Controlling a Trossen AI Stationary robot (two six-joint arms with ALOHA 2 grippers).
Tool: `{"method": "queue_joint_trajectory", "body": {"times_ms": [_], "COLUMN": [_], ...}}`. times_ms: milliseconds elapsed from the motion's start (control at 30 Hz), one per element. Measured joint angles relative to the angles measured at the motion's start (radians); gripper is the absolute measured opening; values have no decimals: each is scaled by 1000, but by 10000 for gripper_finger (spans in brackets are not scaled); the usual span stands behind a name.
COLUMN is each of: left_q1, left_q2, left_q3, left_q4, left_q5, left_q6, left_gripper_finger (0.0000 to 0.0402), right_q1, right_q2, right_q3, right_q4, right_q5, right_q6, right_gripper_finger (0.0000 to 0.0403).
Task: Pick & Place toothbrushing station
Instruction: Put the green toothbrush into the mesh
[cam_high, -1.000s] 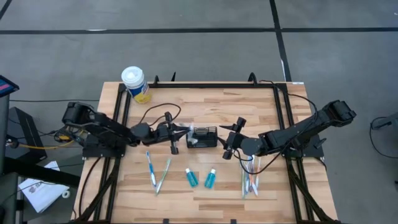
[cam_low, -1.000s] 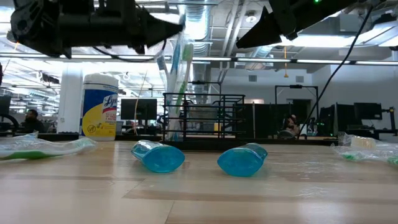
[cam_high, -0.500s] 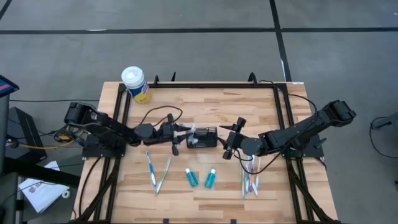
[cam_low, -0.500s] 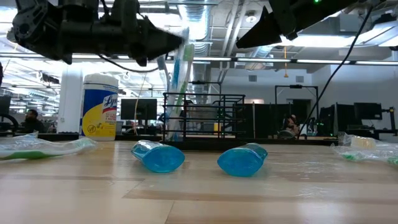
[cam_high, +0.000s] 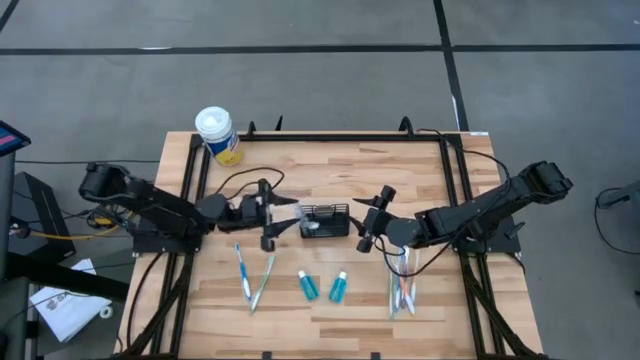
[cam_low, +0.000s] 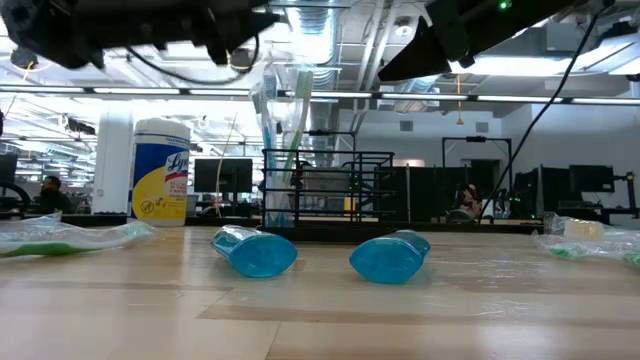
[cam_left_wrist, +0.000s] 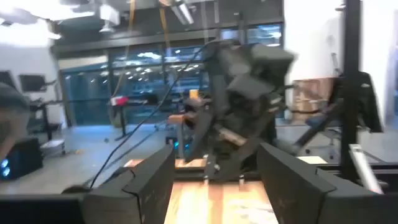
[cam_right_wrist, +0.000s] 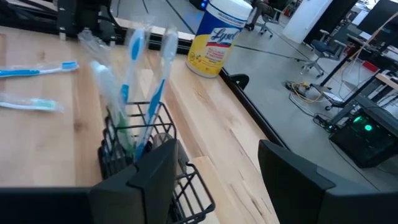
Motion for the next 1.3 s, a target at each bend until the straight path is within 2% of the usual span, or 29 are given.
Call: {"method": "queue_joint_trajectory", "body": {"times_ms": [167, 233, 333, 400, 500, 567, 767, 900, 1300], "left_q1": [-105, -149, -193, -206, -231, -239, -236, -233, -238], "left_q2": [-119, -157, -221, -253, -264, -265, -239, -185, 35], "left_q3": [0, 0, 0, 0, 0, 0, 0, 0, 0], "left_q4": [-204, -328, -655, -873, -1048, -1114, -1175, -1237, -1142], "left_q5": [-2, -45, -135, -149, -135, -75, 63, 87, 185], "left_q6": [-55, -122, -296, -455, -645, -740, -922, -1024, -1104], "left_gripper_finger": [202, 199, 198, 198, 197, 196, 196, 195, 195], "right_q1": [-1, -3, -7, -8, -8, -8, -7, -4, 8], "right_q2": [0, 0, 0, 0, 0, 0, 0, 0, 0], "right_q3": [0, 0, 0, 0, 0, 0, 0, 0, 0], "right_q4": [0, -3, -6, -8, -12, -12, -12, -12, -12], "right_q5": [-2, -3, -3, -4, -11, -11, -29, -30, -50], "right_q6": [0, 0, 0, 0, 8, 8, 9, 9, 9], "right_gripper_finger": [214, 214, 214, 214, 214, 214, 214, 214, 214]}}
